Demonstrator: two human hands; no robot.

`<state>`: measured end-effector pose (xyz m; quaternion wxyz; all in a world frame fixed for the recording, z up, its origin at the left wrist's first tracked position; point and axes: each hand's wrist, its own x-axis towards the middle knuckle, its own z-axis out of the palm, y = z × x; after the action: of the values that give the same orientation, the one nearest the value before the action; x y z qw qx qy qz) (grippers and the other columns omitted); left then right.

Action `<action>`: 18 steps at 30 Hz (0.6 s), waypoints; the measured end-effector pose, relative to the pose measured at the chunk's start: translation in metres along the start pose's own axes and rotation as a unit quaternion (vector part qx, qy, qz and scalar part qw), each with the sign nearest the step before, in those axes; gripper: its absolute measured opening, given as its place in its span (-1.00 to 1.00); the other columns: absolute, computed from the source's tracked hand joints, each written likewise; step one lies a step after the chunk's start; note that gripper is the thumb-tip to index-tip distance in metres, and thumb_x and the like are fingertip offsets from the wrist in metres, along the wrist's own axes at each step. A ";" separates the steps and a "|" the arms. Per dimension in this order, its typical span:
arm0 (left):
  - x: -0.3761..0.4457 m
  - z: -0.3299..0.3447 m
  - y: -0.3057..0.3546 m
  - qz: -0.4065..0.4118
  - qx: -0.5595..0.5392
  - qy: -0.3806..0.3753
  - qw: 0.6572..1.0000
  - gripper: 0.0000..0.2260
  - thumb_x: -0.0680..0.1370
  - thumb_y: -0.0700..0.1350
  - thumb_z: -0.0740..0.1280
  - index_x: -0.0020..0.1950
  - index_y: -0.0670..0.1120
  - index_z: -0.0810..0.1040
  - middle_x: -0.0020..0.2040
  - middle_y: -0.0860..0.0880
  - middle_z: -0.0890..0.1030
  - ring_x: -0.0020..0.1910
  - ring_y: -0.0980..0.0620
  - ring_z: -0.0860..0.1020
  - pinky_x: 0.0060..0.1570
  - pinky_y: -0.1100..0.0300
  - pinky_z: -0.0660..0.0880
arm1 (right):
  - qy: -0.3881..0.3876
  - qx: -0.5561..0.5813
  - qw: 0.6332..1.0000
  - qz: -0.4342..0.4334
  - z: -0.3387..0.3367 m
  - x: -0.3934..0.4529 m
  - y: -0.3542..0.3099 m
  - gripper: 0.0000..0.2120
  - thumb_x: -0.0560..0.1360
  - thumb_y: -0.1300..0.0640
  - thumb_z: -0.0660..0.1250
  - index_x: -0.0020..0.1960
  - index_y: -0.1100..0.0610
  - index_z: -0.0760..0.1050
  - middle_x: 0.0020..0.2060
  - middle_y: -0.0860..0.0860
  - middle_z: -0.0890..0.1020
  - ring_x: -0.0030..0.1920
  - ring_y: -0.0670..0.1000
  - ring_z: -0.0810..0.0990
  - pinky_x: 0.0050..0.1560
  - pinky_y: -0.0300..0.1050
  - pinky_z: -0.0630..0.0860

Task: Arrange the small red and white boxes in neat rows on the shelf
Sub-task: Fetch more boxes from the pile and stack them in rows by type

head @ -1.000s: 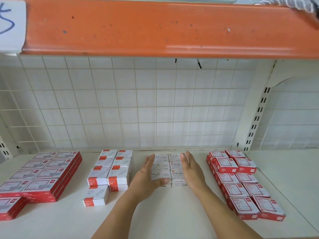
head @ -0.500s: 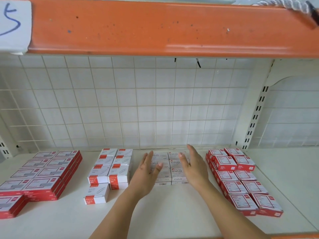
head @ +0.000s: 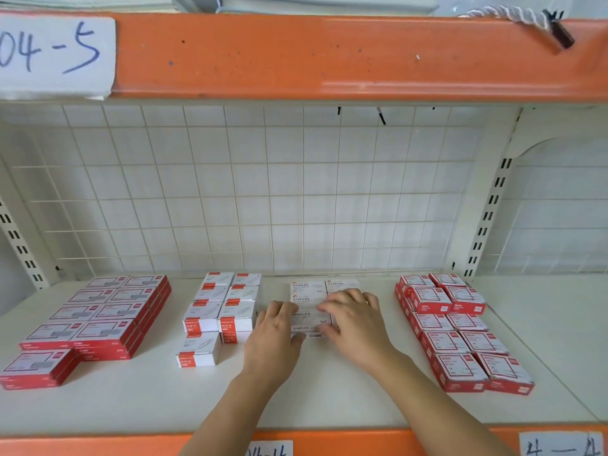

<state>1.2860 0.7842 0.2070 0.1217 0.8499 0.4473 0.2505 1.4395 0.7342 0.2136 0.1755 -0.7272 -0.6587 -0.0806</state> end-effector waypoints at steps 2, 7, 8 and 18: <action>0.003 -0.001 0.000 -0.001 0.010 0.000 1.000 -0.63 0.55 -0.03 0.30 0.34 0.01 0.33 0.26 0.05 0.36 0.27 0.03 0.33 0.18 0.21 0.33 | -0.001 -0.011 1.000 -0.014 0.000 0.001 -0.003 -0.61 0.51 -0.15 0.23 0.32 -0.12 0.43 0.26 -0.20 0.42 0.33 -0.06 0.26 0.24 -0.12 0.01; -0.001 -0.012 0.006 0.002 0.035 -0.008 0.999 -0.70 0.56 -0.01 0.29 0.25 -0.01 0.33 0.17 0.03 0.34 0.25 0.04 0.31 0.08 0.24 0.35 | -0.003 -0.014 0.999 -0.041 -0.008 -0.002 -0.008 -0.62 0.49 -0.12 0.26 0.30 -0.11 0.44 0.32 -0.16 0.35 0.37 -0.04 0.21 0.27 -0.11 0.01; -0.004 -0.014 0.006 0.011 0.037 -0.009 0.999 -0.70 0.56 0.00 0.29 0.24 0.00 0.32 0.16 0.04 0.33 0.23 0.06 0.32 0.04 0.26 0.34 | -0.002 -0.008 0.999 -0.047 -0.012 -0.006 -0.009 -0.63 0.48 -0.12 0.28 0.27 -0.11 0.45 0.32 -0.17 0.35 0.37 -0.04 0.21 0.26 -0.11 0.01; -0.029 -0.022 -0.001 0.057 -0.097 -0.176 0.978 -0.75 0.43 0.02 0.43 0.00 0.10 0.40 -0.07 0.12 0.42 -0.03 0.17 0.44 0.00 0.32 0.39 | -0.064 0.024 0.994 -0.083 -0.023 -0.051 -0.012 -0.59 0.46 -0.08 0.25 0.31 -0.12 0.37 0.25 -0.18 0.37 0.27 -0.05 0.25 0.16 -0.14 0.13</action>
<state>1.2601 0.7607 0.2163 0.2656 0.8892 0.3431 0.1453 1.4242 0.6791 0.2187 0.1433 -0.6694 -0.7282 -0.0323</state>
